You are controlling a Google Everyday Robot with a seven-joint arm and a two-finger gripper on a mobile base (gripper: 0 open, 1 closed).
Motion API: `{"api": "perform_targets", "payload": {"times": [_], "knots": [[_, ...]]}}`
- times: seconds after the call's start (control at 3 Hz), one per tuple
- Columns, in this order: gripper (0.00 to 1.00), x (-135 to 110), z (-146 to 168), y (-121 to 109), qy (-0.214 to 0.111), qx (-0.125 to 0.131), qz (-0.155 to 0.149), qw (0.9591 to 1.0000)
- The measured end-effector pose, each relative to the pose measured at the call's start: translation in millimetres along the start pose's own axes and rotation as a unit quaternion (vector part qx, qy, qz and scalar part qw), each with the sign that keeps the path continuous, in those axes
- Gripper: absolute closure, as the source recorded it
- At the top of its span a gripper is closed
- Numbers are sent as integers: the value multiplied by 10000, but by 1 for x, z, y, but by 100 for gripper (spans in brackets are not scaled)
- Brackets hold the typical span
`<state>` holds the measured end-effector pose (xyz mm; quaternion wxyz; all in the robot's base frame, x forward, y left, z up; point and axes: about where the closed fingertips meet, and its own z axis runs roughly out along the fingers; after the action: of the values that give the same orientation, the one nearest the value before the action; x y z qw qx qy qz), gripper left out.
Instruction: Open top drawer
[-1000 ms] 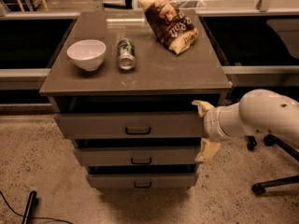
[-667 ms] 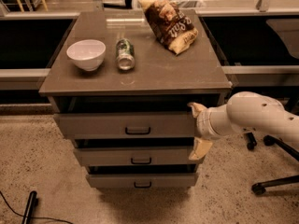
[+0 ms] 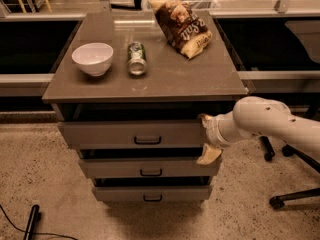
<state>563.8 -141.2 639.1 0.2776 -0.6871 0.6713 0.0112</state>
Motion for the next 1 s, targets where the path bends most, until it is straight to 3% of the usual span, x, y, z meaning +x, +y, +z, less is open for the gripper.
{"api": "perform_targets", "payload": {"times": [0.33,0.67,1.0], "knots": [[43,3,-5,2,43,-63,6,10000],[48,4,-13,4,74,-88,-35,9999],[29,1,-21,0,74,-88,-35,9999]]}}
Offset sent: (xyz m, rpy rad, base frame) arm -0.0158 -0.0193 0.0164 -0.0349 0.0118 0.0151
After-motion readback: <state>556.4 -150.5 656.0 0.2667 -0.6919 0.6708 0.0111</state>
